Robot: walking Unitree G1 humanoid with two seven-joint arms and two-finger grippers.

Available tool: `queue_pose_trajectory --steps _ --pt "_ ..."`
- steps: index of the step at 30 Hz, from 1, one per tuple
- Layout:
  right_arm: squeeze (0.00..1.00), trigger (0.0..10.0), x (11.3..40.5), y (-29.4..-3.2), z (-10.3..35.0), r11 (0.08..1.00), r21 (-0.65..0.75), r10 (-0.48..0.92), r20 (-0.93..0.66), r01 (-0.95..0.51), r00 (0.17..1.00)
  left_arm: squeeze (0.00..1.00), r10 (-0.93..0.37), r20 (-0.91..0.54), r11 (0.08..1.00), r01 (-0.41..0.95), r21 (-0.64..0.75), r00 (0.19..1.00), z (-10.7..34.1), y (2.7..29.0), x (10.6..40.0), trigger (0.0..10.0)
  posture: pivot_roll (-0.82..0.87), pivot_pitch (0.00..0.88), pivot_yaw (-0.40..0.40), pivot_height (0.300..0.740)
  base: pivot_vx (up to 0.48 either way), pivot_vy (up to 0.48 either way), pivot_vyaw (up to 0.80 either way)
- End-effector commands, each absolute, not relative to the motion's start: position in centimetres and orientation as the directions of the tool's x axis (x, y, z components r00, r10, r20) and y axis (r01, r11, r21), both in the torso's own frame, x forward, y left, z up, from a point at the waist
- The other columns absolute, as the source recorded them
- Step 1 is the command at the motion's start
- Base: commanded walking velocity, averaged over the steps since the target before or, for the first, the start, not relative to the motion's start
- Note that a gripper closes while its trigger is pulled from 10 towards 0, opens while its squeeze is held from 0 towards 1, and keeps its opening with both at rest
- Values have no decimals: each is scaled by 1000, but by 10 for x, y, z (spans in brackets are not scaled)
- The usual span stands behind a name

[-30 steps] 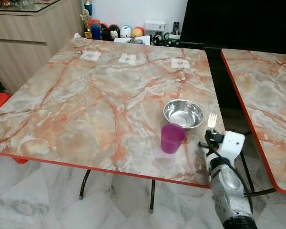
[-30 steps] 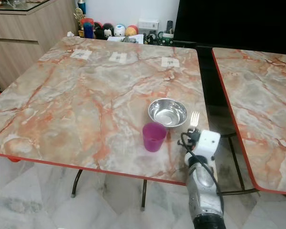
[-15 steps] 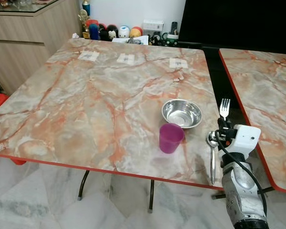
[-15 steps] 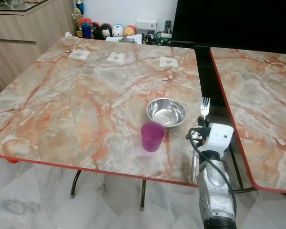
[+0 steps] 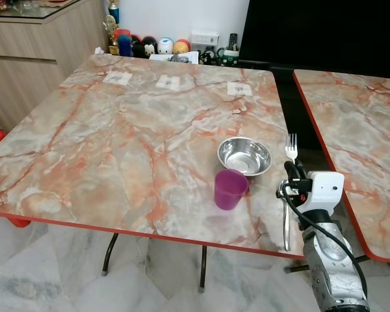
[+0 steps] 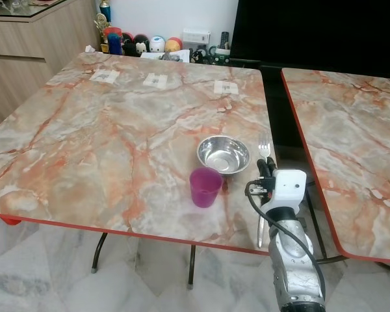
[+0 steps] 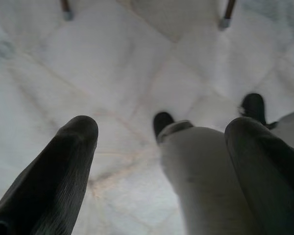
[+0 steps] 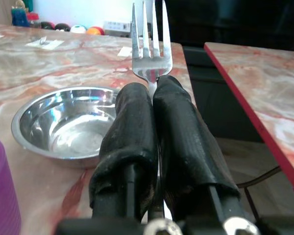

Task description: Setting the table

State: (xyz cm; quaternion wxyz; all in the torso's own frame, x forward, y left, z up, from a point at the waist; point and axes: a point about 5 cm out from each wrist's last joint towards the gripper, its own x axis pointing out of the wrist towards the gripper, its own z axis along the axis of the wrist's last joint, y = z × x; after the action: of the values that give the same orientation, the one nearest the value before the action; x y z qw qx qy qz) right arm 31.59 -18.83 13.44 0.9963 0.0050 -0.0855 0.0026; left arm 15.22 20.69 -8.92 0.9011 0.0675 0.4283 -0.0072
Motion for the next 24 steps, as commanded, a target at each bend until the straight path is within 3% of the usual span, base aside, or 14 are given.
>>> queue_pose_trajectory --steps 1,5,24 --pt "0 10000 317 -189 139 1000 -3 -10 186 11 982 0 71 -793 987 70 142 605 -92 215 144 10000 24 8 -70 740 0 0 0" --pt "0 10000 318 -187 140 998 30 -55 195 51 979 0 92 -801 981 83 174 592 -92 222 141 10000 24 0 -66 740 0 -145 0" --pt "0 10000 316 -183 140 991 85 -120 197 105 973 0 67 -800 975 132 180 596 -92 216 144 10000 -7 0 -33 740 0 -425 -49"
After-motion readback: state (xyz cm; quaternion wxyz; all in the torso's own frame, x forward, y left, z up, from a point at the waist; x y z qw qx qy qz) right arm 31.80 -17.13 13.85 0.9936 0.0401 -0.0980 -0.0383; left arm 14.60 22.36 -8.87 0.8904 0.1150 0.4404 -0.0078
